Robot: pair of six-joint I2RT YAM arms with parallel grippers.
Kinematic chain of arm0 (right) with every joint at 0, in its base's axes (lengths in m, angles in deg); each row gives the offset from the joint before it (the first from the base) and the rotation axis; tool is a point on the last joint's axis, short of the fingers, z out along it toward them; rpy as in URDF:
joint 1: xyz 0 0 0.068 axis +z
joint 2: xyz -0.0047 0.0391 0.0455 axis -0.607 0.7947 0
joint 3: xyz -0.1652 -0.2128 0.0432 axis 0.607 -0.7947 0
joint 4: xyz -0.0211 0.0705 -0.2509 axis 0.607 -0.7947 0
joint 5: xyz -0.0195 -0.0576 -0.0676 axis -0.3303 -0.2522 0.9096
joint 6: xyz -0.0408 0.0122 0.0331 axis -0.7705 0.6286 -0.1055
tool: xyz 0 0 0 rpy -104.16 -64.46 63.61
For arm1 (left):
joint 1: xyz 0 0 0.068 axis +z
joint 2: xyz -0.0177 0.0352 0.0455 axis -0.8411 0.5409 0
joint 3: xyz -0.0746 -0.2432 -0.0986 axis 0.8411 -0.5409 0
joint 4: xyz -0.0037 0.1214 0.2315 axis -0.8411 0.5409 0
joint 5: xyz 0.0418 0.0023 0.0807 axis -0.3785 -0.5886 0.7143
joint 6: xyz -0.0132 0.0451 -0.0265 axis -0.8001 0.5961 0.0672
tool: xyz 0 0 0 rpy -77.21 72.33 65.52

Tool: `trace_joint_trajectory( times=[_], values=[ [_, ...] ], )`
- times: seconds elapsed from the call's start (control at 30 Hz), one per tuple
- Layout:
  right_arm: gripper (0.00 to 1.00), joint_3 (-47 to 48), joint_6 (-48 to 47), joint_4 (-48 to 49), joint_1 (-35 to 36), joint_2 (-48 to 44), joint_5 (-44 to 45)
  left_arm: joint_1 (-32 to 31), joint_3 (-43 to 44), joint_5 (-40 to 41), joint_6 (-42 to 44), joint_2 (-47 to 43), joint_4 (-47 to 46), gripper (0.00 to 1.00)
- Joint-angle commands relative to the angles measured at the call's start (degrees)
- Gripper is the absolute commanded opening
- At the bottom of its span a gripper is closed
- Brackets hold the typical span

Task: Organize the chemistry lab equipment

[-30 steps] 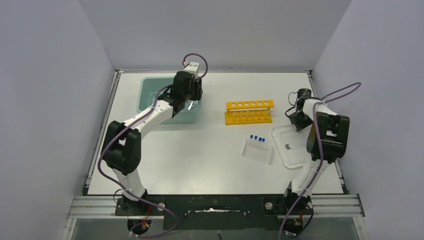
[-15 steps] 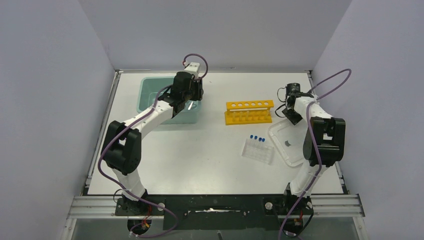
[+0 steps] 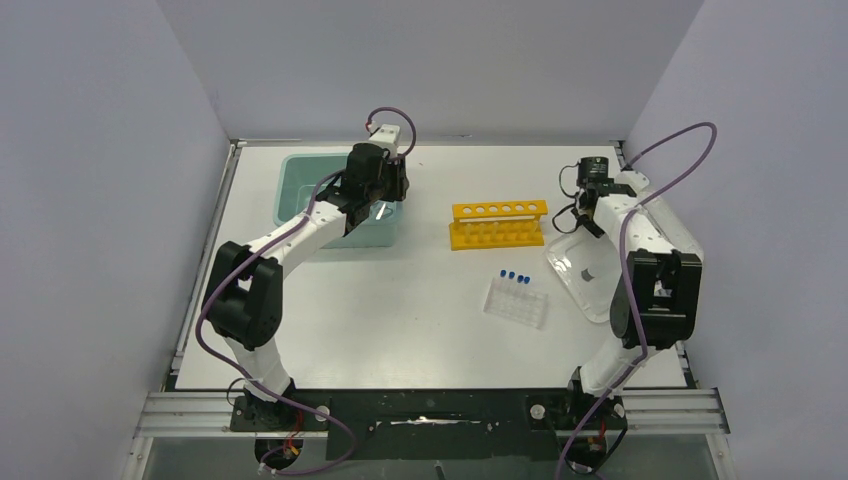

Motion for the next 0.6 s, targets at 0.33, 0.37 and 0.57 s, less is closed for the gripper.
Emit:
trace_joint_trajectory(
  times=[0.33, 0.37, 0.57],
  values=[
    [0.18, 0.21, -6.88, 8.65, 0.83, -7.49, -2.05, 0.76, -0.85, -10.93, -3.81, -2.41, -8.41, 0.34],
    [0.18, 0.35, -7.05, 8.83, 0.88, -7.67, -2.34, 0.76, -0.87, -13.28, -4.47, -2.51, -9.44, 0.40],
    [0.23, 0.48, -7.69, 9.48, 0.94, -6.97, -2.19, 0.68, -2.10, -23.98, -9.59, -2.54, -16.73, 0.50]
  ],
)
